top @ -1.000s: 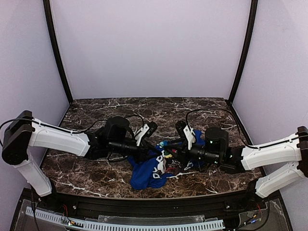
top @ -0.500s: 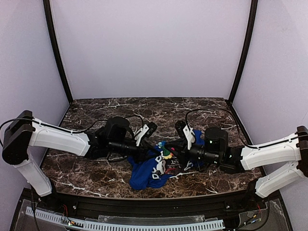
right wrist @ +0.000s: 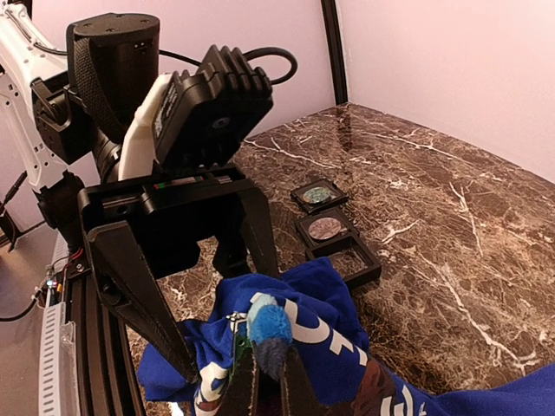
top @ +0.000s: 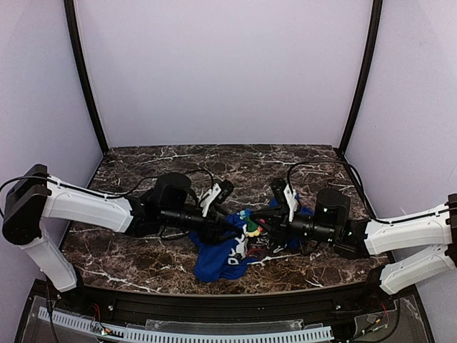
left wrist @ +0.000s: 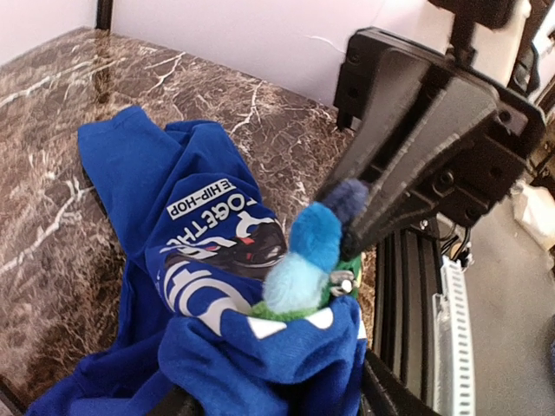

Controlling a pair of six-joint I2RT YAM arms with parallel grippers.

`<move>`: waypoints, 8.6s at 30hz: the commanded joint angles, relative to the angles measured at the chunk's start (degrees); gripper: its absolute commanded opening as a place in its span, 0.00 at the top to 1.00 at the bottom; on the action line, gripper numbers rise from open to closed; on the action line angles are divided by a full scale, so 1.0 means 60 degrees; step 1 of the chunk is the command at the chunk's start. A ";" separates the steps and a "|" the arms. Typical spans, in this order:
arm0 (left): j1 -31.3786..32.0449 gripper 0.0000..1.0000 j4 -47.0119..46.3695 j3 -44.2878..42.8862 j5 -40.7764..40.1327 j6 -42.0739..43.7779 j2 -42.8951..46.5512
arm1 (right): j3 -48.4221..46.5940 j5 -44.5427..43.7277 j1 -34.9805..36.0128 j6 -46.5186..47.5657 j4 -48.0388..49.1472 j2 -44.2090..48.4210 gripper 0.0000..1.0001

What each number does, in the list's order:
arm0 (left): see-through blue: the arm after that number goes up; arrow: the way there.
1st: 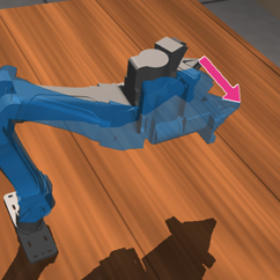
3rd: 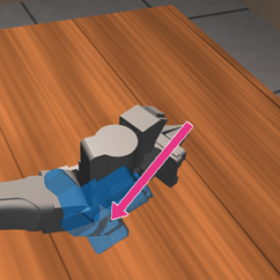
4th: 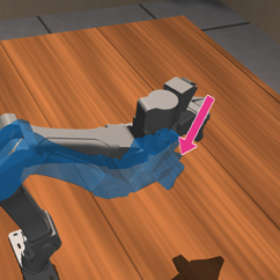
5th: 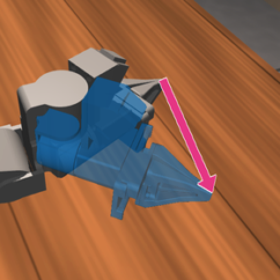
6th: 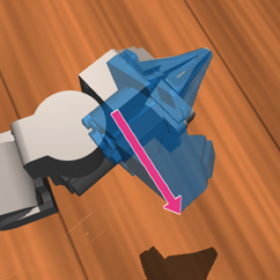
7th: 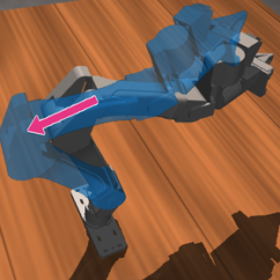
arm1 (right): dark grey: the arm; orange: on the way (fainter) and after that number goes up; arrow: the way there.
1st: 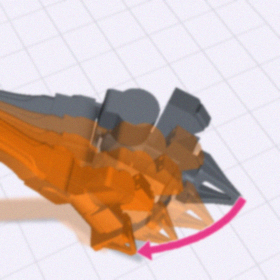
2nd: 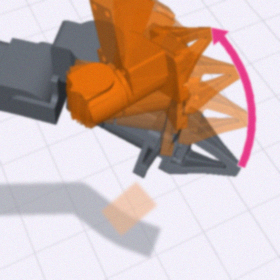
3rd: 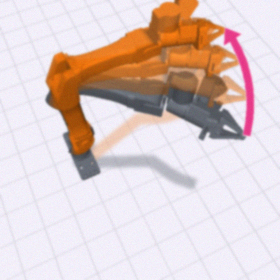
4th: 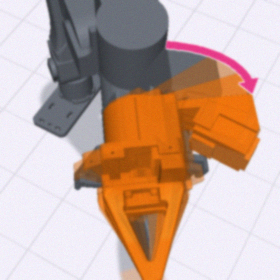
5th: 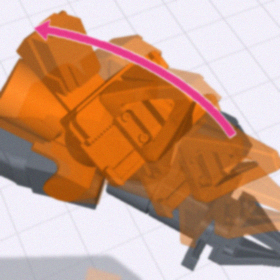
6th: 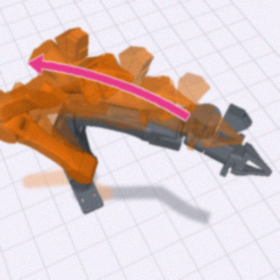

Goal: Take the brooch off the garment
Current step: Open the brooch on the crumpled clothing.

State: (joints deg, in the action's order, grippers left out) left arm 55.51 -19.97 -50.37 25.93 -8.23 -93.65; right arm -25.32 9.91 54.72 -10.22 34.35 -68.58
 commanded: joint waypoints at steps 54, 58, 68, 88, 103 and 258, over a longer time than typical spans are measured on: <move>-0.0033 0.99 -0.1177 0.0275 0.1221 -0.0023 0.0313 | 0.0193 0.2099 -0.0877 -0.0346 0.0600 -0.0137 0.78; -0.0134 0.99 -0.0721 0.0280 0.0280 -0.0487 0.0368 | 0.0243 0.1058 -0.0604 -0.0031 0.0179 0.0133 0.51; -0.0195 0.99 -0.0420 0.0068 0.0098 -0.0716 0.0074 | -0.0164 -0.0768 0.0234 0.0468 -0.0414 -0.0411 0.52; -0.0184 0.99 -0.0209 0.0001 0.0365 -0.0386 0.0101 | -0.0689 -0.0474 0.0373 0.0696 -0.0393 -0.1334 0.81; -0.0187 0.99 -0.0284 0.0094 0.0172 -0.0325 0.0221 | -0.0059 0.0215 0.0189 0.0282 0.0133 -0.0588 0.82; -0.0054 0.99 -0.0554 0.0383 0.1281 0.0624 0.0649 | -0.1468 0.1484 -0.1258 -0.1505 0.0051 -0.3496 1.00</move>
State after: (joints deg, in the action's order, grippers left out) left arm 53.01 -21.08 -48.53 26.02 -6.00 -94.06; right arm -32.40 24.47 49.71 -17.80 36.86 -86.80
